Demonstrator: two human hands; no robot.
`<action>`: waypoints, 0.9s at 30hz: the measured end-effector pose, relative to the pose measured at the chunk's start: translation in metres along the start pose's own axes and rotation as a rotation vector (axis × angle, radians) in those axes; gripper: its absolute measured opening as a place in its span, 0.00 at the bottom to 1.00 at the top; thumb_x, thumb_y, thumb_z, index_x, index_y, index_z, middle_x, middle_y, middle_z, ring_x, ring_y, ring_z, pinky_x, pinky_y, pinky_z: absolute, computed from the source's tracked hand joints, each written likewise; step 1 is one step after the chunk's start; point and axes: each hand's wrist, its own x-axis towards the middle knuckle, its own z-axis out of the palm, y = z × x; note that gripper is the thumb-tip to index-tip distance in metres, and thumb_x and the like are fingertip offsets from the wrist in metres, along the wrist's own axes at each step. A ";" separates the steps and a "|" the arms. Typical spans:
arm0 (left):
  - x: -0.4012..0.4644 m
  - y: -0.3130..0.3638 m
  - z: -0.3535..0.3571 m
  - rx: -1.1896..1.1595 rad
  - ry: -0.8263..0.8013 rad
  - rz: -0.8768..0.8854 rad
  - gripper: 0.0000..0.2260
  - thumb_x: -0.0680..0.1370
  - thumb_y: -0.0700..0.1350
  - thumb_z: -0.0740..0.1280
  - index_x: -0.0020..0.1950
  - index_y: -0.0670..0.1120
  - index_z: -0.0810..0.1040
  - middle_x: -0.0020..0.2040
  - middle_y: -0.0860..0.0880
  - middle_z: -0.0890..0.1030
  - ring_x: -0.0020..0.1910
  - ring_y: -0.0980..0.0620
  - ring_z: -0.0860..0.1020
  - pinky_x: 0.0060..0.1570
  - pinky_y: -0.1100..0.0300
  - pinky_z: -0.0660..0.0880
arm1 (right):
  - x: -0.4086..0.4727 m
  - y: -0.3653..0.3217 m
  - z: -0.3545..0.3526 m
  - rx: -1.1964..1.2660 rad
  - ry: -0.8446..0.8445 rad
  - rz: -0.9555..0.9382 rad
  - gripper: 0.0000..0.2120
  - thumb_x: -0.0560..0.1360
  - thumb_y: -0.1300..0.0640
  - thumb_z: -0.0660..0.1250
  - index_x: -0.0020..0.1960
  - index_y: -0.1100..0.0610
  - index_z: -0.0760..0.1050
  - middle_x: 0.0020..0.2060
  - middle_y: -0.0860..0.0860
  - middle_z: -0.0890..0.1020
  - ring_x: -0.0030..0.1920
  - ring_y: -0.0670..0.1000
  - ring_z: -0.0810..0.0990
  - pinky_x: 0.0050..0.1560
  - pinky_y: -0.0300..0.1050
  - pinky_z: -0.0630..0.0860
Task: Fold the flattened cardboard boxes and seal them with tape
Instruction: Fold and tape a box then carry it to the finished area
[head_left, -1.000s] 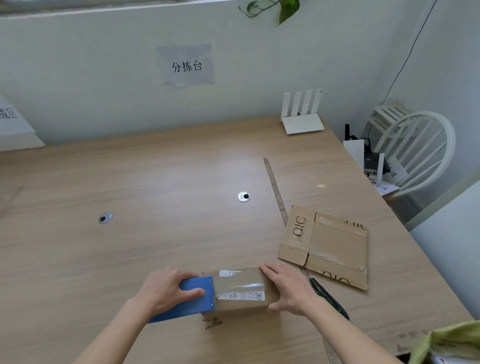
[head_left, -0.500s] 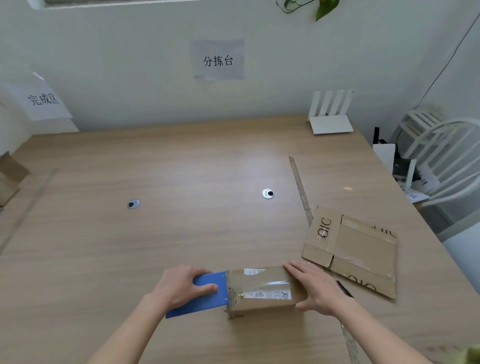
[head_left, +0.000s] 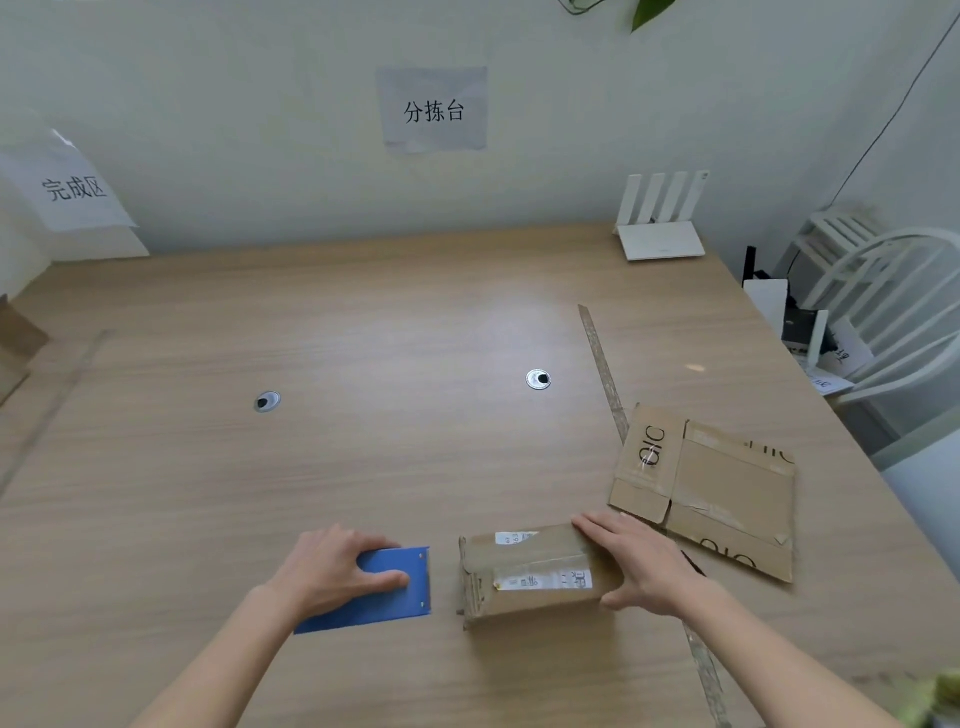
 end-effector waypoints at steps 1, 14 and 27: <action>0.000 -0.001 0.000 0.001 0.008 0.001 0.14 0.70 0.70 0.62 0.53 0.73 0.76 0.42 0.64 0.81 0.42 0.60 0.77 0.42 0.64 0.71 | 0.000 -0.001 -0.001 -0.002 -0.007 0.001 0.54 0.66 0.38 0.76 0.83 0.45 0.48 0.80 0.41 0.56 0.79 0.45 0.56 0.77 0.40 0.54; 0.028 0.020 0.053 0.154 0.032 -0.067 0.26 0.68 0.70 0.56 0.50 0.53 0.79 0.39 0.50 0.81 0.41 0.48 0.78 0.35 0.56 0.67 | 0.002 -0.007 0.001 -0.032 -0.021 0.008 0.54 0.69 0.42 0.76 0.83 0.46 0.46 0.81 0.41 0.53 0.80 0.46 0.51 0.76 0.38 0.52; 0.027 0.012 0.095 0.291 0.283 -0.112 0.16 0.70 0.66 0.67 0.49 0.57 0.79 0.28 0.51 0.78 0.26 0.50 0.78 0.24 0.62 0.52 | 0.008 -0.016 0.002 -0.073 -0.064 0.050 0.61 0.66 0.32 0.74 0.83 0.50 0.39 0.82 0.46 0.44 0.81 0.46 0.42 0.79 0.45 0.36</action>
